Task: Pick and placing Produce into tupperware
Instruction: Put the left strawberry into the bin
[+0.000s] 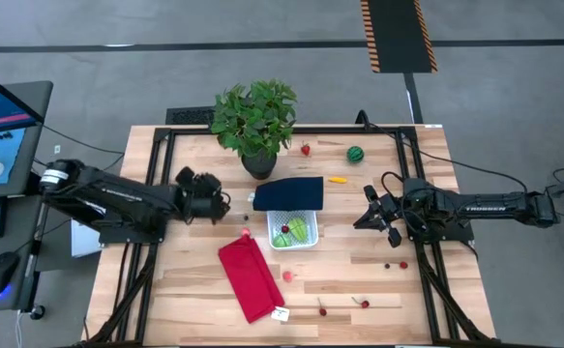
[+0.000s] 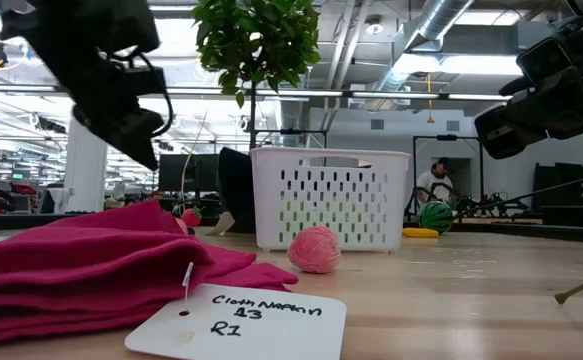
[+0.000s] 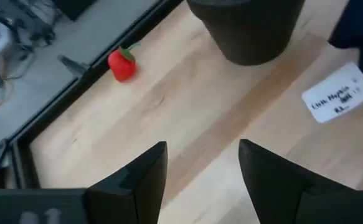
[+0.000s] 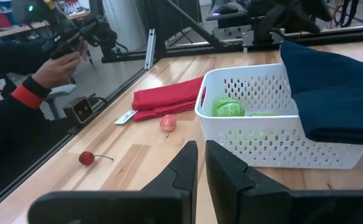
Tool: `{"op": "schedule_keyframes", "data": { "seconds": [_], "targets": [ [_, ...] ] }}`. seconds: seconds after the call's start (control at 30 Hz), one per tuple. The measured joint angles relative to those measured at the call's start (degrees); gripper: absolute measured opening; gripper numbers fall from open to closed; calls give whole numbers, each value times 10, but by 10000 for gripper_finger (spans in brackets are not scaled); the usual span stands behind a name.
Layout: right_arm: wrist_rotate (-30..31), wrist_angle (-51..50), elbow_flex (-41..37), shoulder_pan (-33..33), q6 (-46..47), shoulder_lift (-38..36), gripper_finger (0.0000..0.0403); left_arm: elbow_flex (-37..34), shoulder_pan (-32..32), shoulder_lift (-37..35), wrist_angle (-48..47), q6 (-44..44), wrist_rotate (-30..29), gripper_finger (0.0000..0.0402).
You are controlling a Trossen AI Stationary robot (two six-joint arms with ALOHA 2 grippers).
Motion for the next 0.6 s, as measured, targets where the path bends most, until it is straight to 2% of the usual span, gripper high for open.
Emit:
{"op": "schedule_keyframes", "data": {
  "seconds": [0.13, 0.33, 0.6],
  "targets": [
    [0, 0, 0, 0, 0, 0, 56, 0, 94, -27, 51, 90, 71, 190],
    [0, 0, 0, 0, 0, 0, 56, 0, 230, -21, 104, 199, 198, 190],
    [0, 0, 0, 0, 0, 0, 56, 0, 327, -20, 172, 266, 237, 190]
  ]
}}
